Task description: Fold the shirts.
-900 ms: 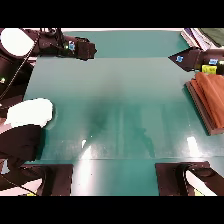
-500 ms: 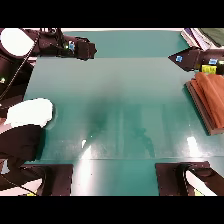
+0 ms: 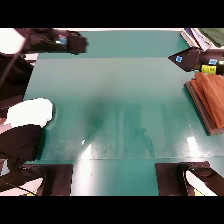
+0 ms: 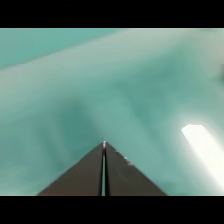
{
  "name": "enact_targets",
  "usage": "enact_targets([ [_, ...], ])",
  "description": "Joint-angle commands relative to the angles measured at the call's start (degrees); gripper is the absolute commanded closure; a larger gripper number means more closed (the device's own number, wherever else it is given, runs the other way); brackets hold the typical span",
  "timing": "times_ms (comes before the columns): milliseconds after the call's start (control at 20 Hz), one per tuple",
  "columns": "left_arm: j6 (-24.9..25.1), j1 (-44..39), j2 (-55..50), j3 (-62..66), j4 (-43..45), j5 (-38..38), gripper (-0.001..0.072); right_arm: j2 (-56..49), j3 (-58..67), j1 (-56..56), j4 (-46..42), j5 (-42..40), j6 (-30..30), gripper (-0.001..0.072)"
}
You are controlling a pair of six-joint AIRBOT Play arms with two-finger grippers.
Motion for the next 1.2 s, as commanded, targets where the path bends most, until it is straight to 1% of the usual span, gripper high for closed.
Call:
enact_targets([
  [0,-0.4,9.9,3.8,0.0,8.7,-11.3,0.0678,0.0,0.0,0.0,0.0,0.0,0.0,0.0694],
  [150,0.7,20.0,4.7,-5.2,13.3,-22.2,0.0678,0.0,0.0,0.0,0.0,-0.6,0.0,0.0694],
  [200,0.5,22.7,4.7,-8.5,14.9,-23.9,0.0677,0.0,0.0,0.0,0.0,-0.6,0.0,0.0694],
  [250,-0.1,25.6,4.7,-13.1,15.4,-23.4,0.0668,0.0,0.0,0.0,0.0,-0.6,0.0,0.0694],
  [300,-0.2,27.8,4.7,-17.8,15.3,-21.8,0.0381,0.0,0.0,0.0,0.0,-0.6,0.0,0.0694],
  [350,-0.7,29.5,4.6,-22.7,15.3,-19.2,0.0007,0.0,0.0,0.0,0.0,-0.6,0.0,0.0694],
  [400,-1.4,30.9,4.6,-27.9,15.3,-15.5,0.0037,0.0,0.0,0.0,0.0,-0.5,0.0,0.0694],
  [450,-1.4,31.8,4.6,-32.5,15.3,-12.3,0.0047,0.0,0.0,0.0,0.0,-0.5,0.0,0.0694],
  [600,-1.8,32.4,4.1,-43.1,15.4,-3.5,0.0047,0.0,0.0,0.0,0.0,-0.5,0.0,0.0694],
  [650,-2.5,32.4,3.8,-44.9,15.4,-1.8,0.0048,0.0,0.0,0.0,0.0,-0.6,0.0,0.0694],
  [750,-3.4,32.4,3.3,-45.5,15.4,-1.5,0.0049,0.0,0.0,0.0,0.0,-0.7,0.0,0.0693],
  [800,-3.5,32.4,3.6,-45.5,15.4,-1.8,0.0076,0.0,0.0,0.0,0.0,-0.7,0.0,0.0694],
  [850,-3.8,32.4,3.9,-45.2,15.4,-2.8,0.0366,0.0,0.0,0.0,0.0,-0.7,0.0,0.0694],
  [900,-3.8,32.4,4.0,-44.3,15.3,-3.9,0.0599,0.0,0.0,0.0,0.0,-0.9,0.0,0.0694],
  [950,-3.7,32.4,4.6,-42.5,15.2,-5.4,0.0678,0.0,0.1,0.0,0.0,-1.2,0.0,0.0694],
  [1050,-3.7,32.2,7.9,-36.3,14.2,-8.1,0.0679,0.0,2.3,0.0,0.0,-1.2,0.0,0.0694],
  [1150,-2.6,32.2,13.4,-27.6,8.8,-8.9,0.068,-0.9,7.1,0.0,-0.2,-1.0,0.0,0.0694],
])
